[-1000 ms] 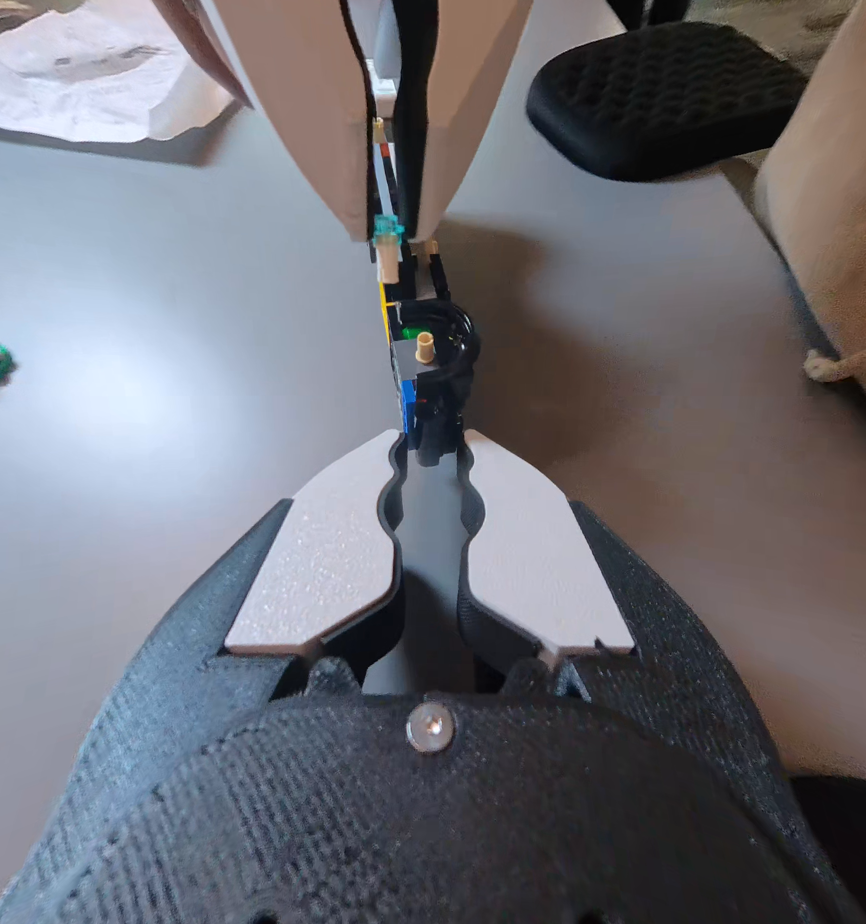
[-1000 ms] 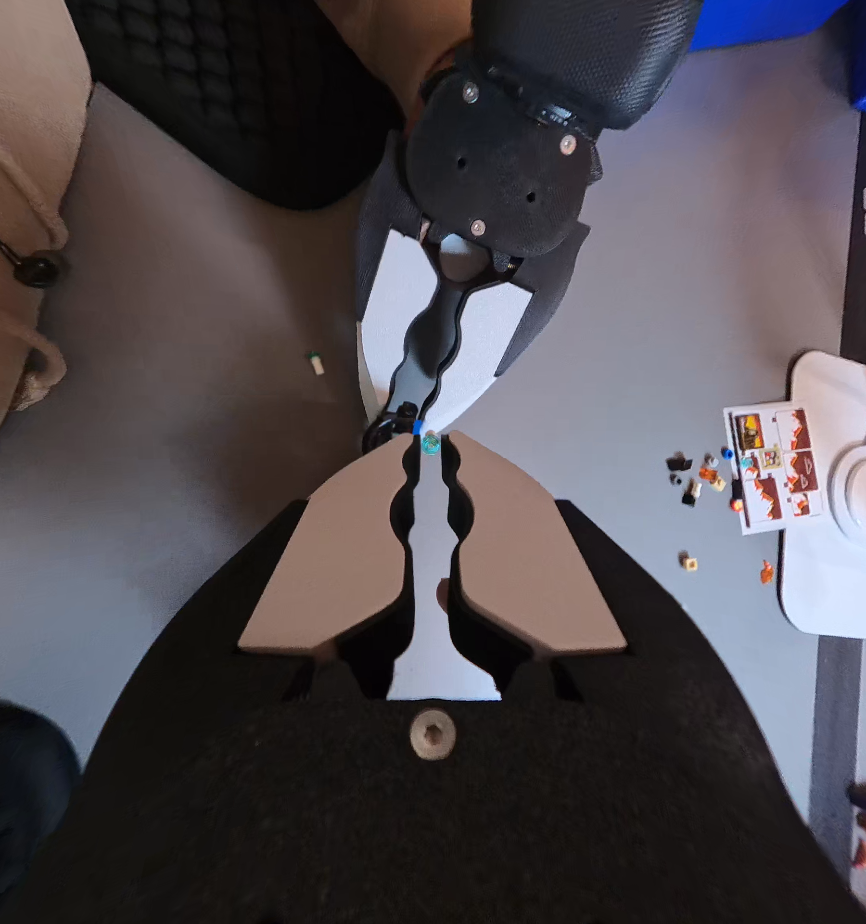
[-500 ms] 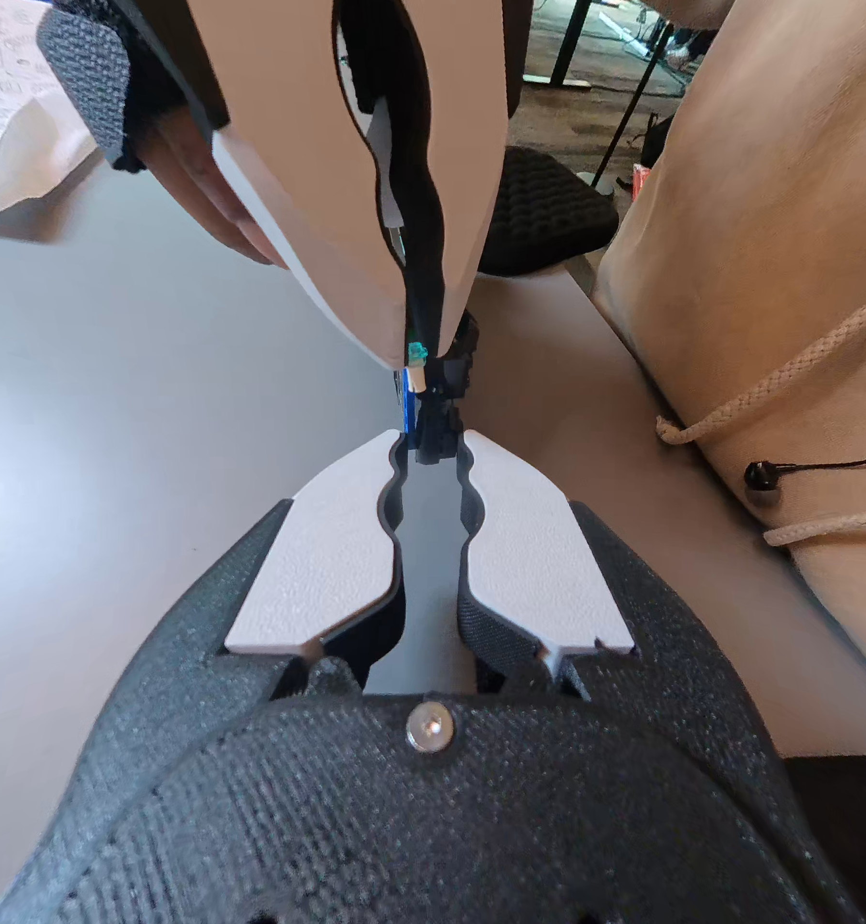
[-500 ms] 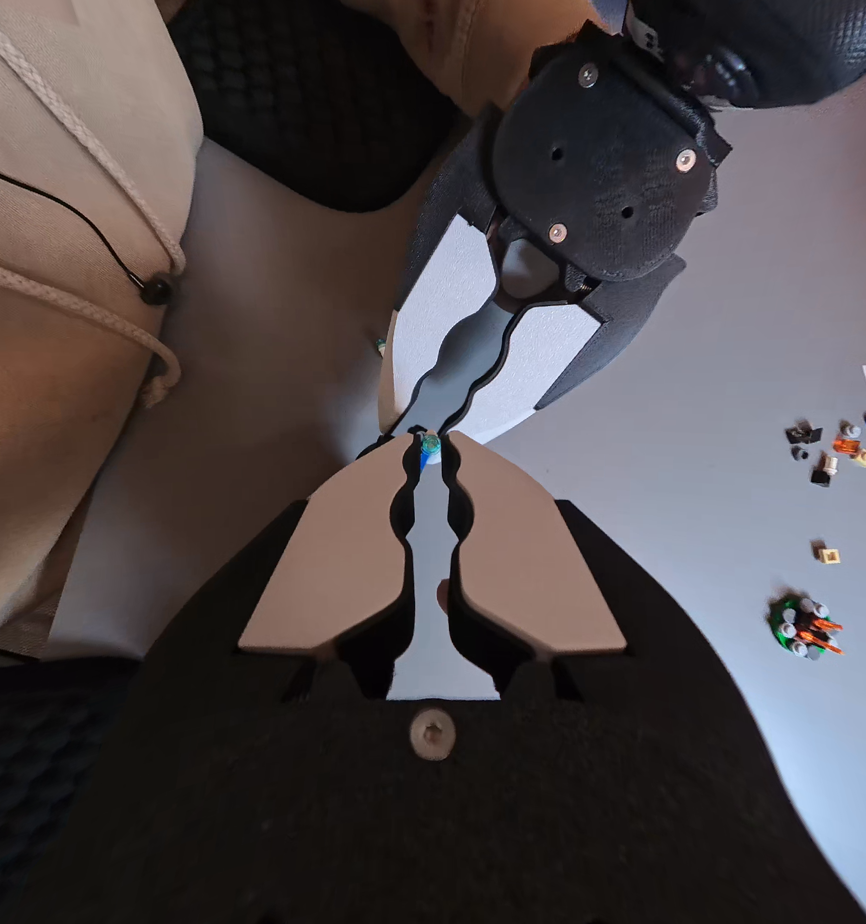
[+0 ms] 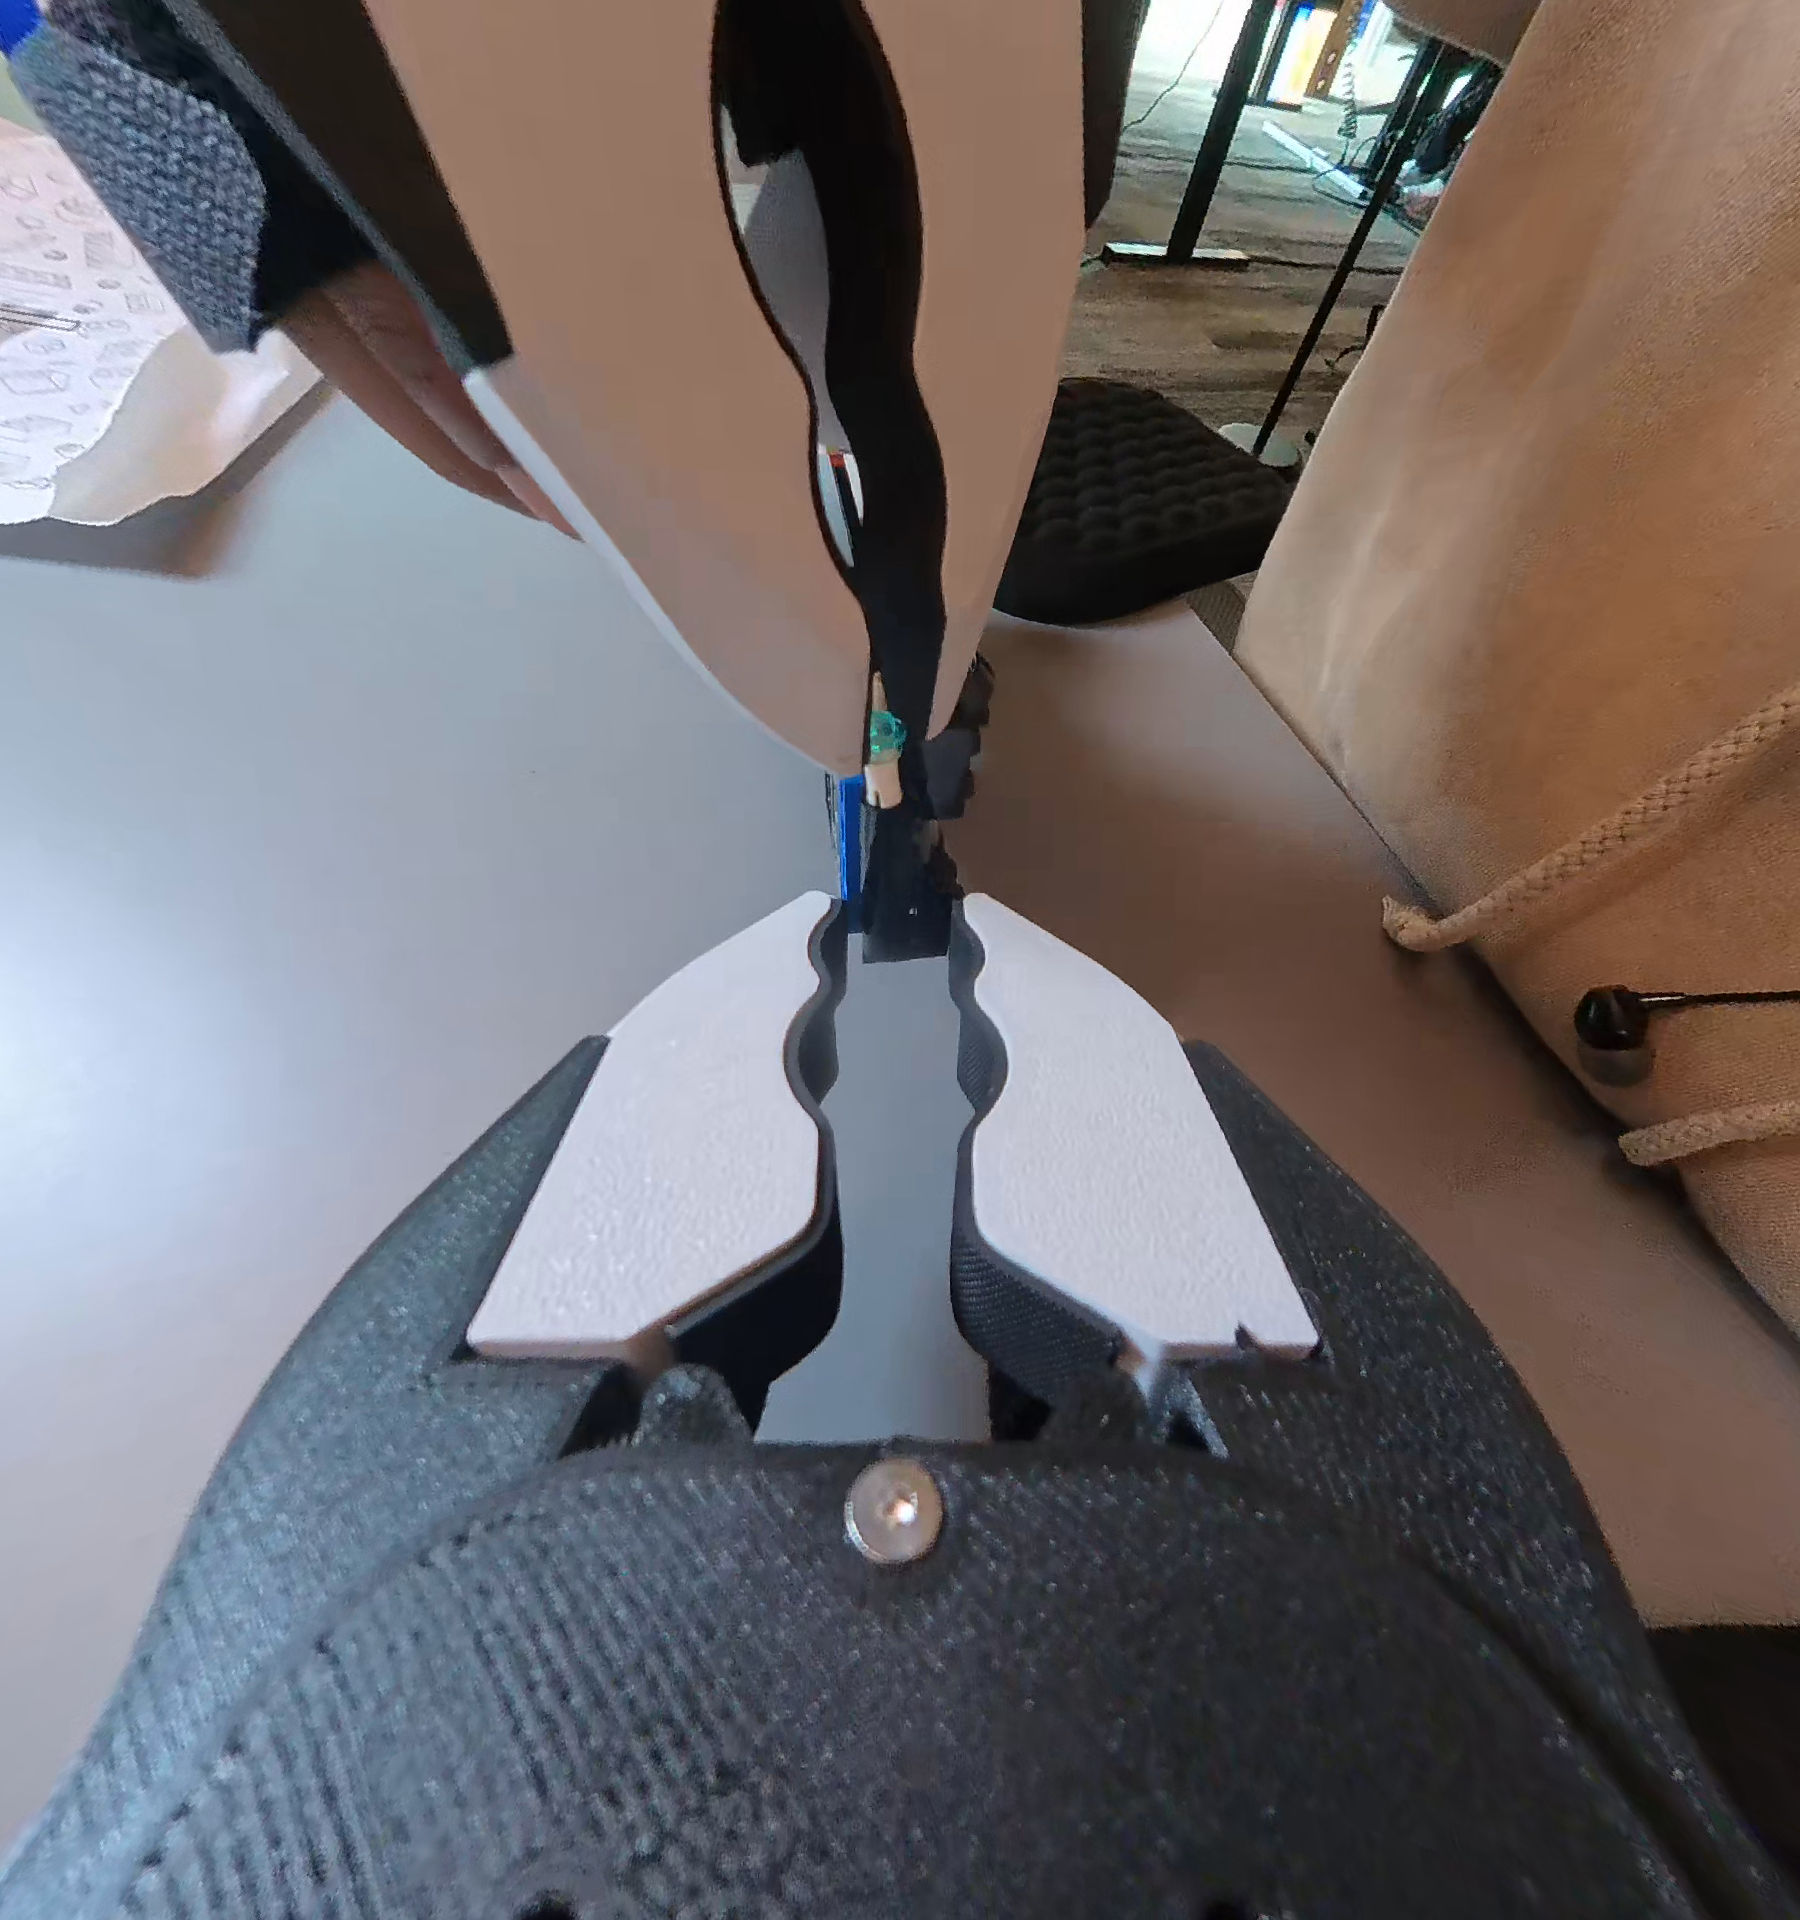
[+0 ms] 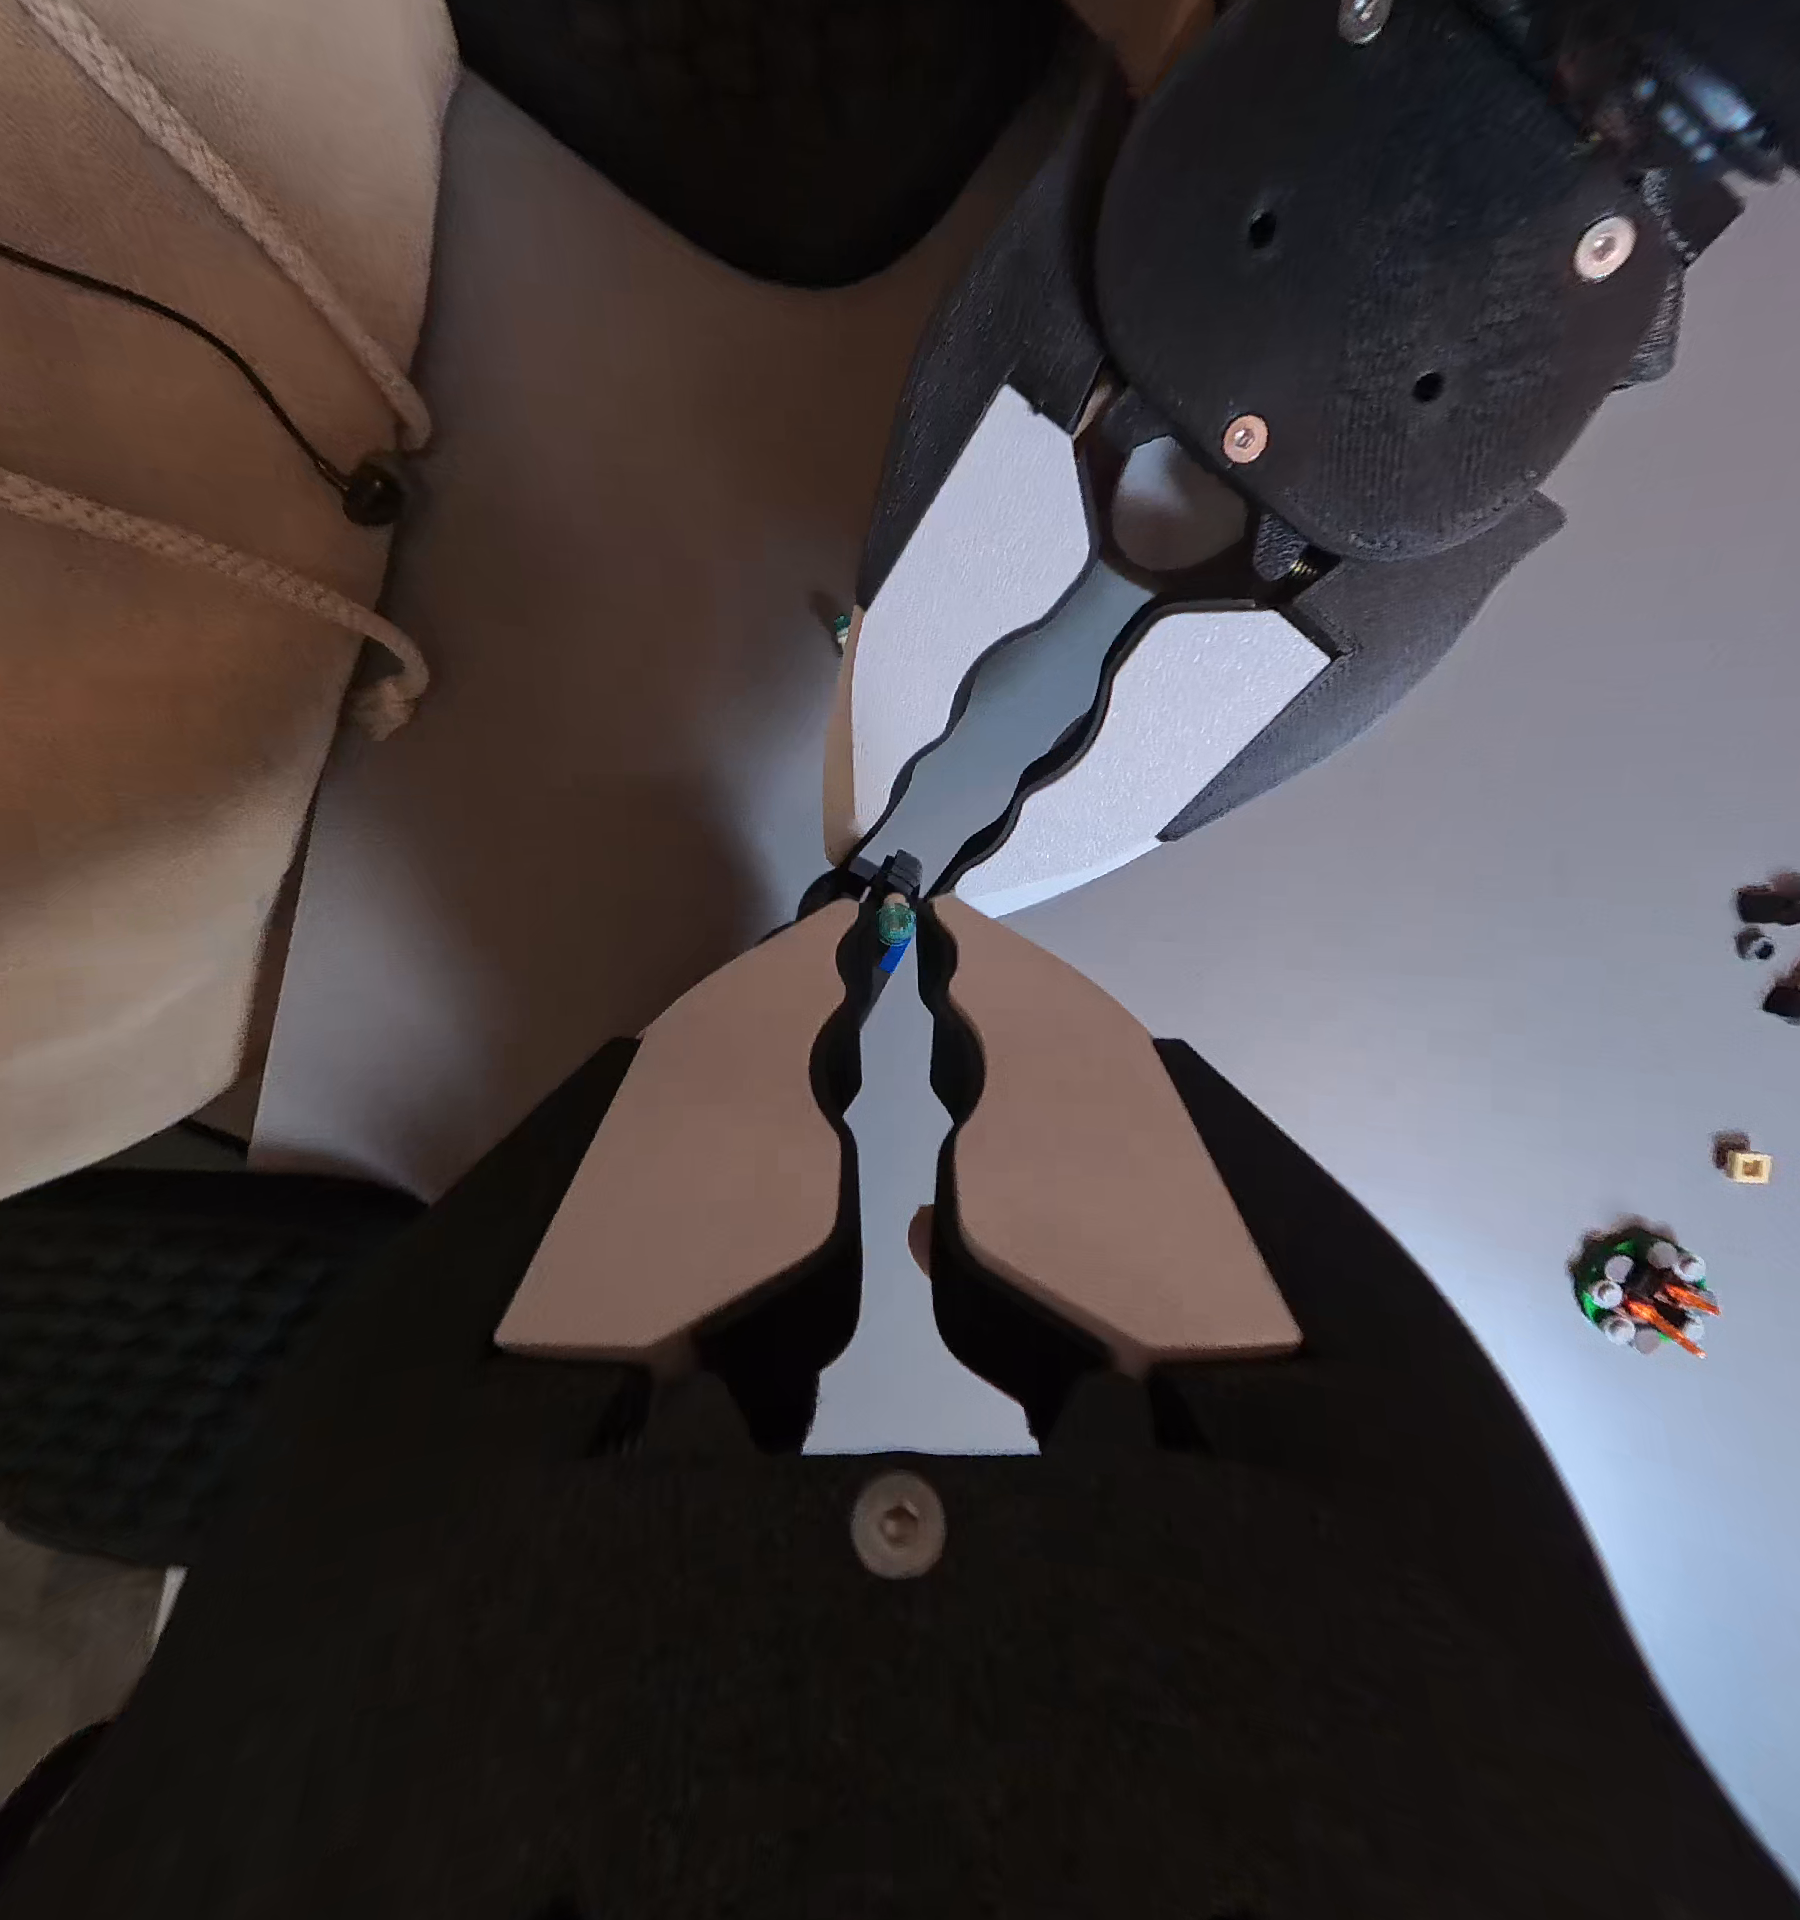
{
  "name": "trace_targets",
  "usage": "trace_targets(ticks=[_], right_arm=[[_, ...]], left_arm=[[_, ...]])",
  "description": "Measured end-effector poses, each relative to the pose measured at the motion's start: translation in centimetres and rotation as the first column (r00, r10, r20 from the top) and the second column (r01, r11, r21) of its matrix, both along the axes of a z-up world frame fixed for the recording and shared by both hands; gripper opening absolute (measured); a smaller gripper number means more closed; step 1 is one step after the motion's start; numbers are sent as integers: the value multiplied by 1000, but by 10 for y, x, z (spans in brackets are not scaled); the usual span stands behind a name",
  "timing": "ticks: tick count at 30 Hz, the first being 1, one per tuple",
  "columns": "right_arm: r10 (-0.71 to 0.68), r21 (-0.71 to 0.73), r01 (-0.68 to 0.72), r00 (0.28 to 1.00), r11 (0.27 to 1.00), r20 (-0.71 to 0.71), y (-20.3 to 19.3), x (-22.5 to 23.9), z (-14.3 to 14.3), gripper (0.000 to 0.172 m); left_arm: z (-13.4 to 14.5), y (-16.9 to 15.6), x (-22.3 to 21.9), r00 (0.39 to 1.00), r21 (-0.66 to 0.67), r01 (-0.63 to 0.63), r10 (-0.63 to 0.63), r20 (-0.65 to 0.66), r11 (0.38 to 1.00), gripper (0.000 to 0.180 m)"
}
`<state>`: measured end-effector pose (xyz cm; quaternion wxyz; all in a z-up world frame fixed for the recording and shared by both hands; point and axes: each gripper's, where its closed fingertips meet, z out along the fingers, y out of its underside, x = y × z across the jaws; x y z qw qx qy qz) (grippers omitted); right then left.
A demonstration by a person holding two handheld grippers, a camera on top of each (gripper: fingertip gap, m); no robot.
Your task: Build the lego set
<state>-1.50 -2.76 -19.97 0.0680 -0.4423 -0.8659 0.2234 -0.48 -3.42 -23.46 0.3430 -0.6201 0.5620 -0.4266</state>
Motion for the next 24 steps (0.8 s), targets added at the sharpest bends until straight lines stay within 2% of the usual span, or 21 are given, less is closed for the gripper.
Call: trace_targets(ticks=[8,19,22,24], right_arm=[[25,43,-30,992,999,121,-4,-1,-3,8],[-15,112,-1,989,994,146,-4,-3,-2,8],[-58,150,35,987,988,149,-4,-4,-3,8],[-67,172,40,985,984,158,-6,-3,-5,8]], left_arm=[[-2,-2,-1,1000,14,1,-1,-12,1000,18],[0,-2,-1,1000,7,-14,14,-24,1000,18],[11,-1,2,998,-42,-30,32,47,999,18],[14,-1,3,998,-34,-35,37,46,999,18]])
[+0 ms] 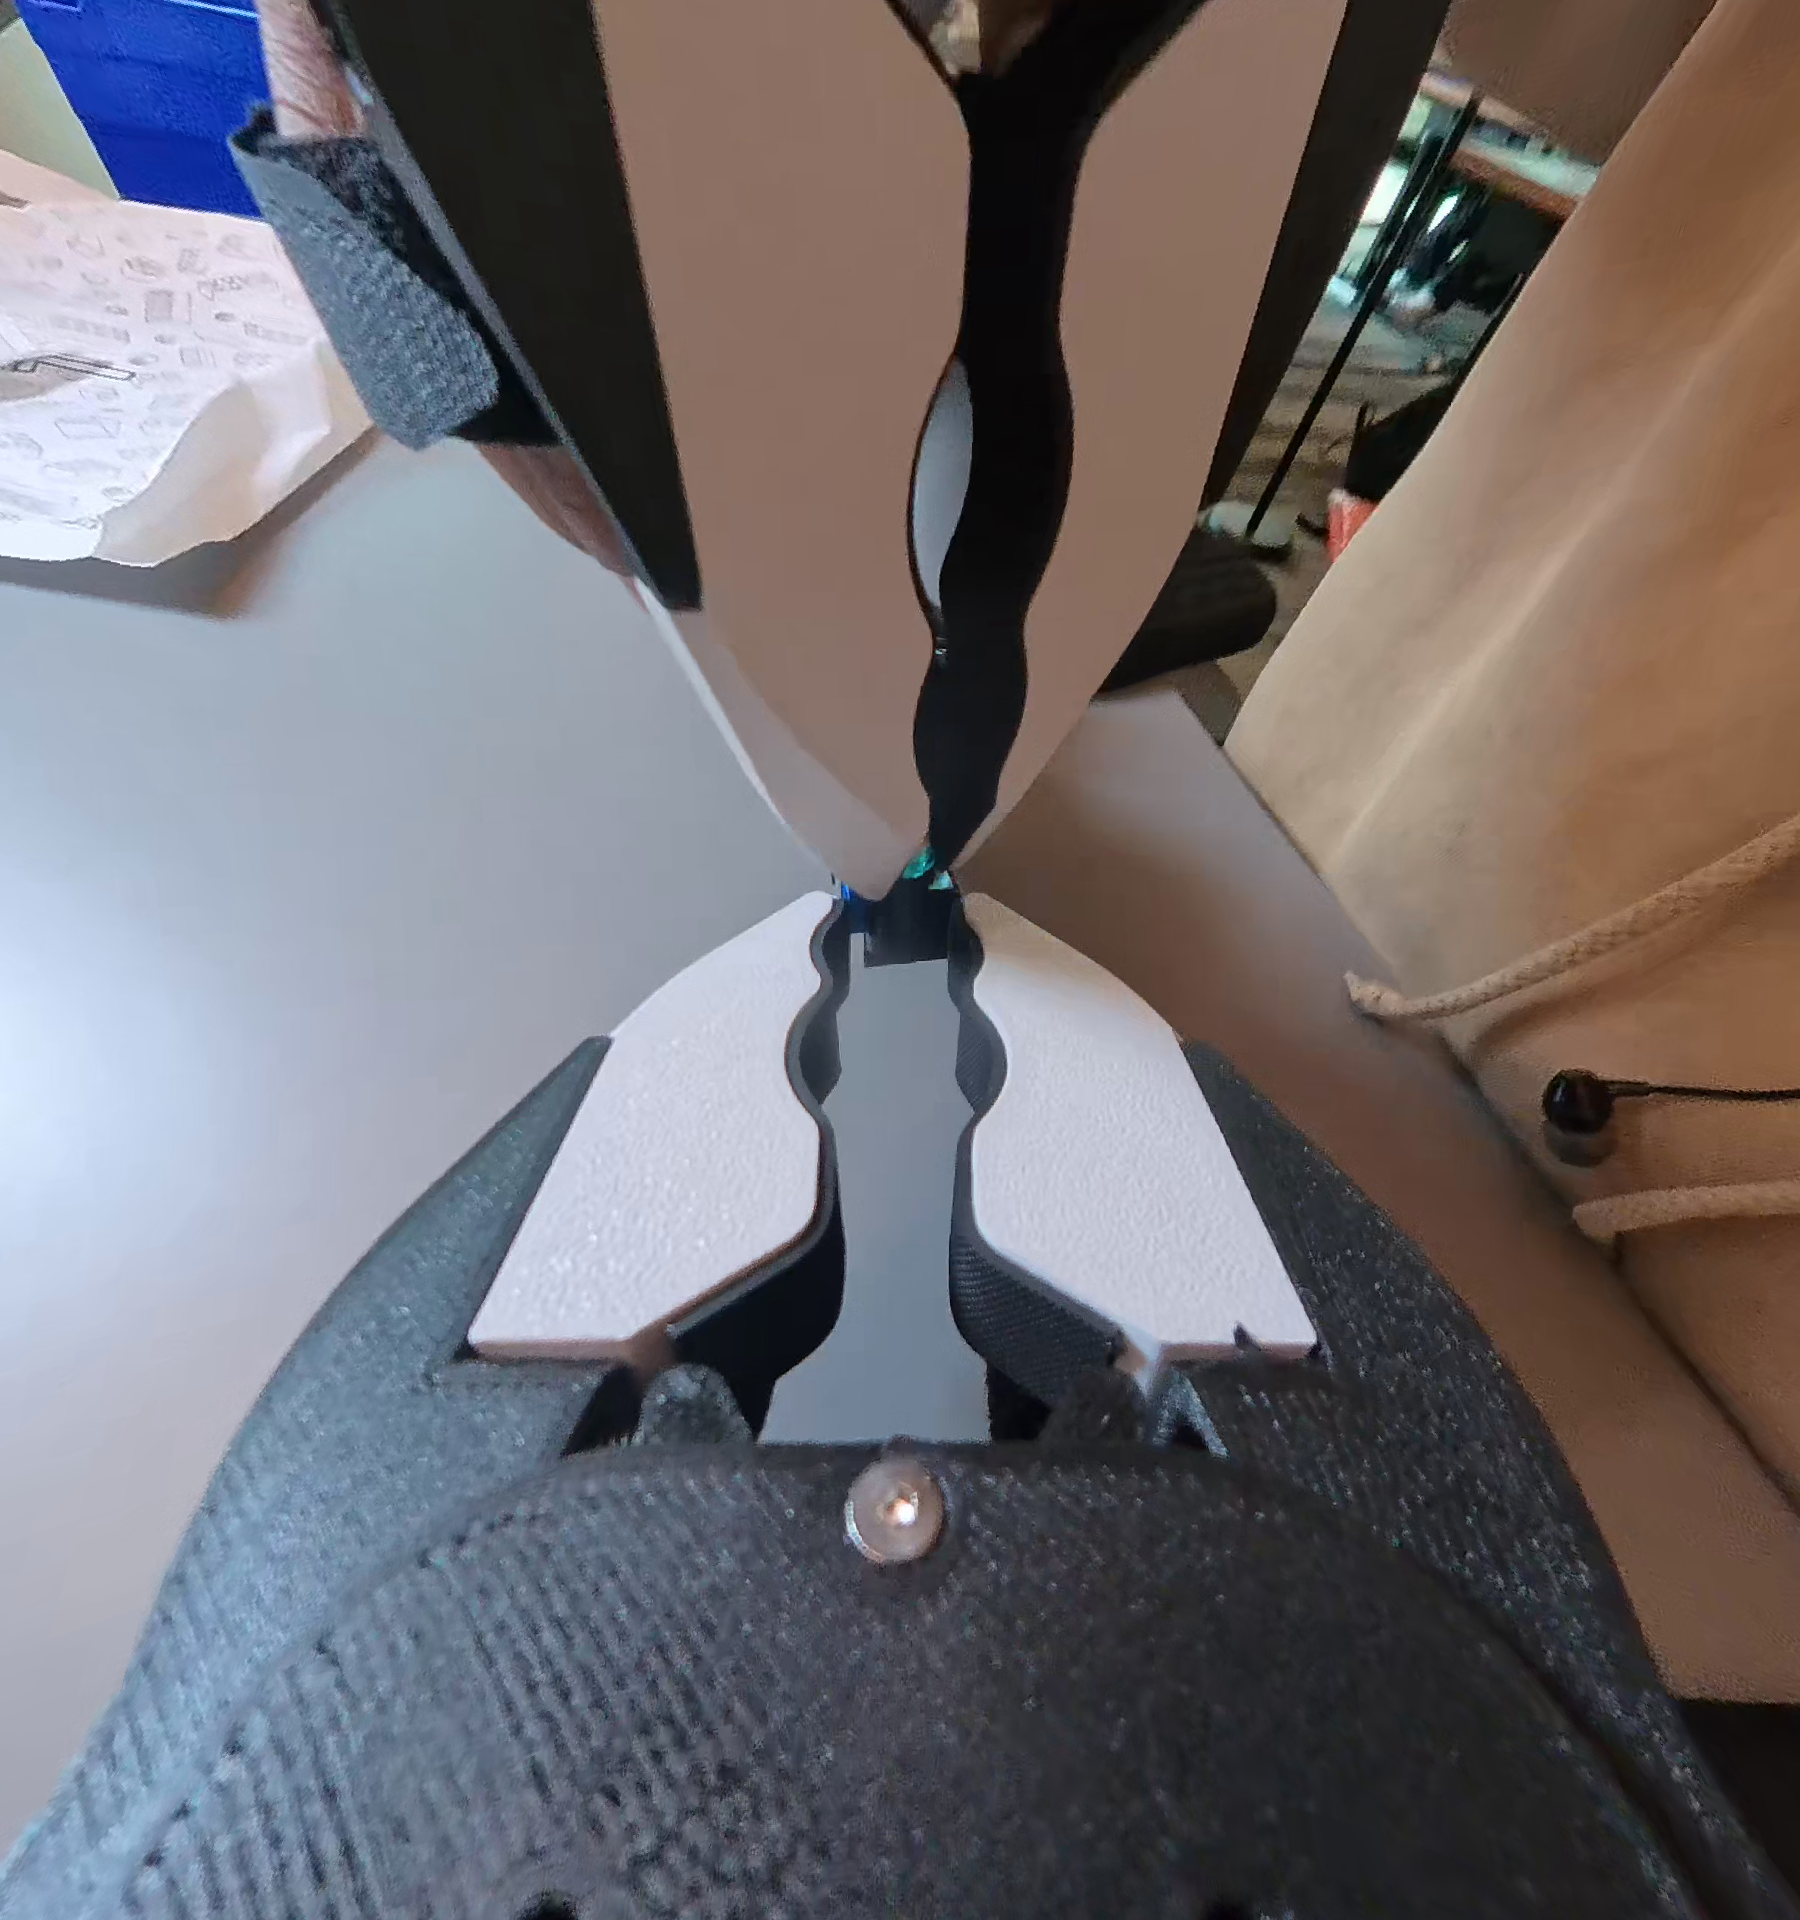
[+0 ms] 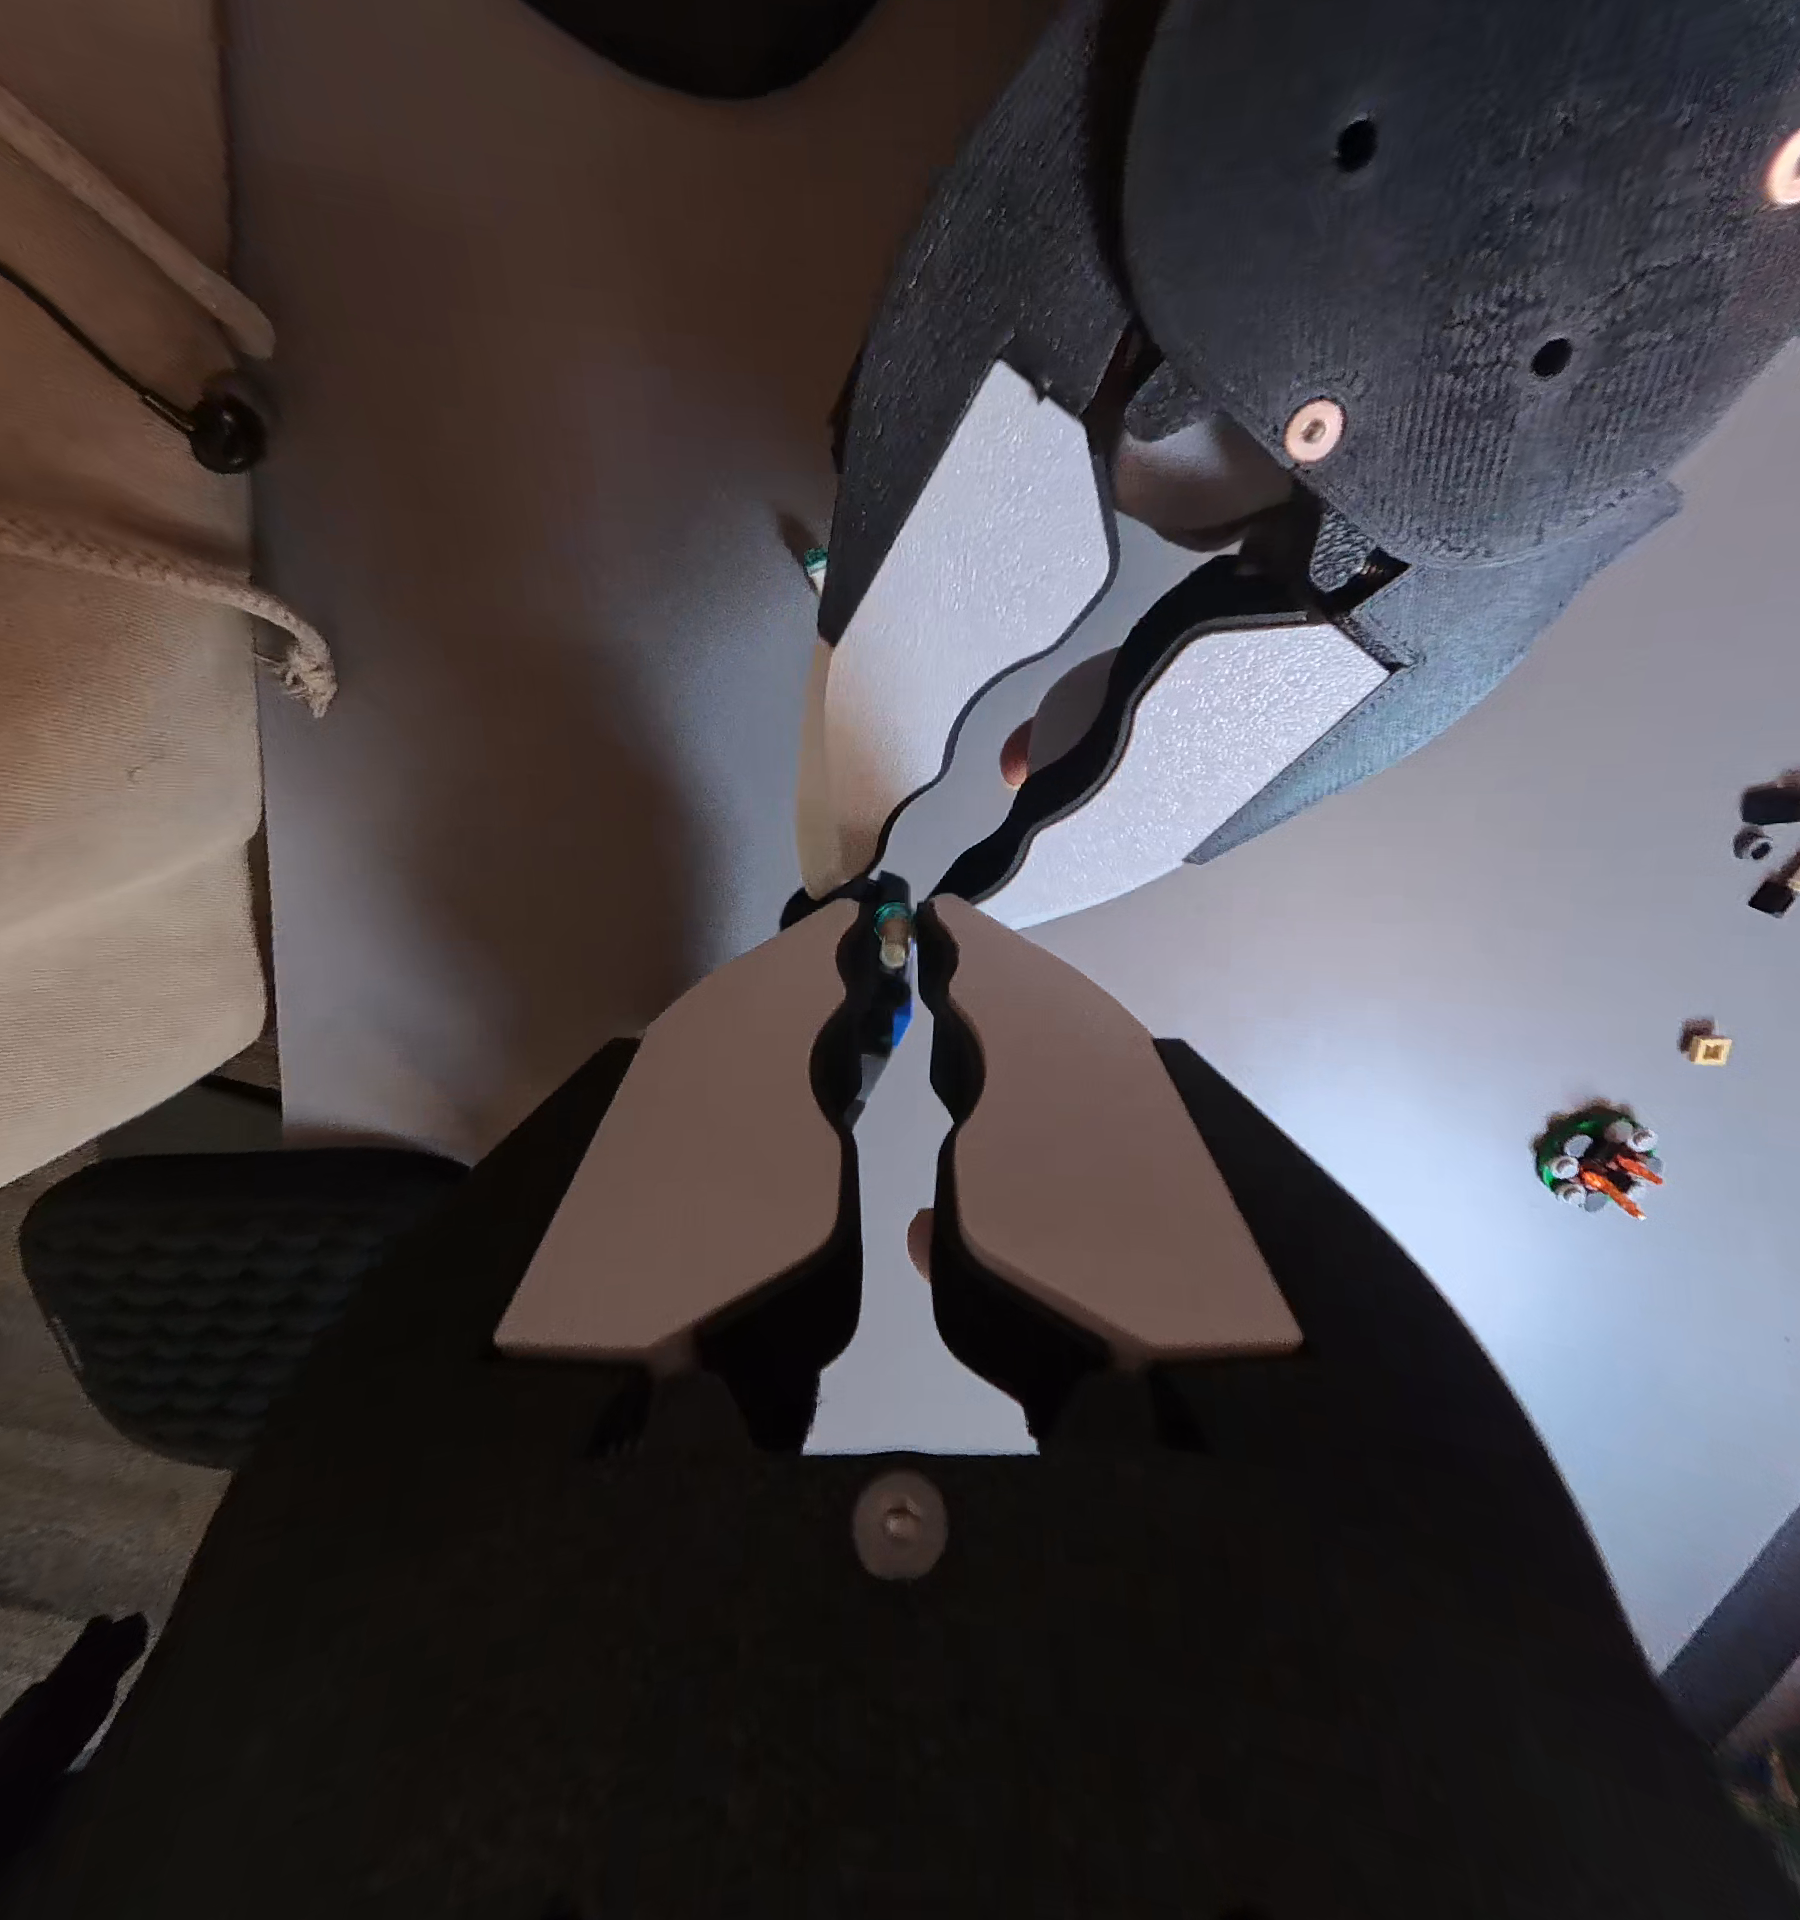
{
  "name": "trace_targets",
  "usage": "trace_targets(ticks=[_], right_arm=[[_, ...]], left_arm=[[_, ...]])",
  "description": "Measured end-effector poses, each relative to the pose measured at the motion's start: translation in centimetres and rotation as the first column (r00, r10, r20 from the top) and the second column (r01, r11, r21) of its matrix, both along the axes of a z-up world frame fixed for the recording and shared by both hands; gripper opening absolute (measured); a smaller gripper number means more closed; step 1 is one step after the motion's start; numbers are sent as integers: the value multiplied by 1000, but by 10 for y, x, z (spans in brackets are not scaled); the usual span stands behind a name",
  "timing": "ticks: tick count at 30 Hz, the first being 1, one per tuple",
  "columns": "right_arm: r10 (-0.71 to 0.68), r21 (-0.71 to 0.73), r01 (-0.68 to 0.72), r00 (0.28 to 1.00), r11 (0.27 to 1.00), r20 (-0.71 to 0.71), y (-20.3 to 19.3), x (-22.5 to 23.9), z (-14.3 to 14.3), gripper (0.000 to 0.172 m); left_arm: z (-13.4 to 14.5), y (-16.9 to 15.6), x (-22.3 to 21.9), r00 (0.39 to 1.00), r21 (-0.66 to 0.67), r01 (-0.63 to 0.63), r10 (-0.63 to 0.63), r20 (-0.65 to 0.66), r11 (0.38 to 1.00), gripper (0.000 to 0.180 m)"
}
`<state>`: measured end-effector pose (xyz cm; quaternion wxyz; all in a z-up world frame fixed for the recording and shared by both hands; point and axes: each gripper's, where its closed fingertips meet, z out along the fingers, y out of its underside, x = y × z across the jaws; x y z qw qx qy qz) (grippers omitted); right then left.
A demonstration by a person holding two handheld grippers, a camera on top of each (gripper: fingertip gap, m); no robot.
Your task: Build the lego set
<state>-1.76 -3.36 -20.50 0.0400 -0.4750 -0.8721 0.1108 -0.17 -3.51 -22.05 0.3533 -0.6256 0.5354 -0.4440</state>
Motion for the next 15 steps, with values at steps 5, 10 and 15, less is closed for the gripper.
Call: trace_targets(ticks=[5,10,15], right_arm=[[-27,-2,27,999,1000,-28,1,5,0,8],[-134,-88,121,978,989,-157,5,3,10,8],[-277,-233,213,915,949,-293,6,2,12,8]], left_arm=[[-13,-1,1,999,32,-6,7,-48,999,18],[-24,0,1,995,53,-12,18,-101,998,18],[-43,2,-1,982,84,-22,38,-185,996,18]])
